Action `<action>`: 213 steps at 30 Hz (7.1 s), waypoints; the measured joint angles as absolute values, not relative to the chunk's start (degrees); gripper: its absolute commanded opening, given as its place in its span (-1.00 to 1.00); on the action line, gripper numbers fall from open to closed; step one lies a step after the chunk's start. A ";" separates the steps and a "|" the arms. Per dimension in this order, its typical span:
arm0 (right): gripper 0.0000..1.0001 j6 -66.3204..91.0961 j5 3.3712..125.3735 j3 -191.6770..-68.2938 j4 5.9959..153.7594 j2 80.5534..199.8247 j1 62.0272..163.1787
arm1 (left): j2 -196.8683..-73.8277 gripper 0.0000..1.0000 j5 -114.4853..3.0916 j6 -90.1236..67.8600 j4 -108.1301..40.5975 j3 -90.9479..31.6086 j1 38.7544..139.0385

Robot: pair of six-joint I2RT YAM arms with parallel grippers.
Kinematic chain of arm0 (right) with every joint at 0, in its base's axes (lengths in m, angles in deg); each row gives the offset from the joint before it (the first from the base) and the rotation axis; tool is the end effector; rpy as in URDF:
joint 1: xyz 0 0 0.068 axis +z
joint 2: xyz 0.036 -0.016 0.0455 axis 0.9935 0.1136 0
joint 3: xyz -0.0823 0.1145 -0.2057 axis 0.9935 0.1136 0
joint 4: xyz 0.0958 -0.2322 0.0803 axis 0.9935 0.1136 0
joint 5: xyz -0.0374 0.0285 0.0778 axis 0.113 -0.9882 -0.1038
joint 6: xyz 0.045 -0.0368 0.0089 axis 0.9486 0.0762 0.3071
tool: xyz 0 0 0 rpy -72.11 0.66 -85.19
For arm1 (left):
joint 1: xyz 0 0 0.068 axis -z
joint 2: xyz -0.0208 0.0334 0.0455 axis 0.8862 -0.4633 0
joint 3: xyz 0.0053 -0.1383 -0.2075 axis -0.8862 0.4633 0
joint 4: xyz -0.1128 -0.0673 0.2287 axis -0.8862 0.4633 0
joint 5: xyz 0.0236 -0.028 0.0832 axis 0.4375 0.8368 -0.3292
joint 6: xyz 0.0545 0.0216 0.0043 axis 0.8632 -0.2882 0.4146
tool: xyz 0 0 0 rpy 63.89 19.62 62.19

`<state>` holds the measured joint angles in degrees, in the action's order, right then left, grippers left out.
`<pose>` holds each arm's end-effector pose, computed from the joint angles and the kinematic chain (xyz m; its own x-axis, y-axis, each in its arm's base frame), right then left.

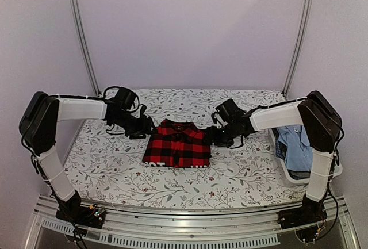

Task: Fold and stack the long sleeve shirts
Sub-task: Smooth out the rectangle-folded shirt at the center of the board, then move the square-folded shirt to the corner of the board, then reset both arms

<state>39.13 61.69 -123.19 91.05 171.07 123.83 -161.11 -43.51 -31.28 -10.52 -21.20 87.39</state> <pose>0.2982 0.2635 0.1156 -0.9150 -0.0637 -0.3983 -0.2516 0.8620 0.4401 0.3188 -0.1650 0.1486 -0.9530 -0.0995 -0.2862 0.0701 0.8466 -0.5276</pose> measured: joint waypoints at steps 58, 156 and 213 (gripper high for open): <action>-0.24 36.84 68.70 -121.38 102.90 162.52 124.40 | -158.16 -0.58 -44.95 -38.88 -11.08 -20.02 100.37; 0.69 39.24 84.35 -111.85 102.53 135.99 136.49 | -187.05 -1.00 -71.42 -16.74 6.40 -58.60 72.20; 0.98 36.84 86.27 -118.77 103.53 138.74 135.31 | -168.30 0.99 -62.11 -19.74 -5.47 -45.16 80.46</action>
<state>36.84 86.27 -118.77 103.53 138.74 135.31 -168.30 -62.11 -19.74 -5.47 -45.16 80.46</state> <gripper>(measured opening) 0.989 0.996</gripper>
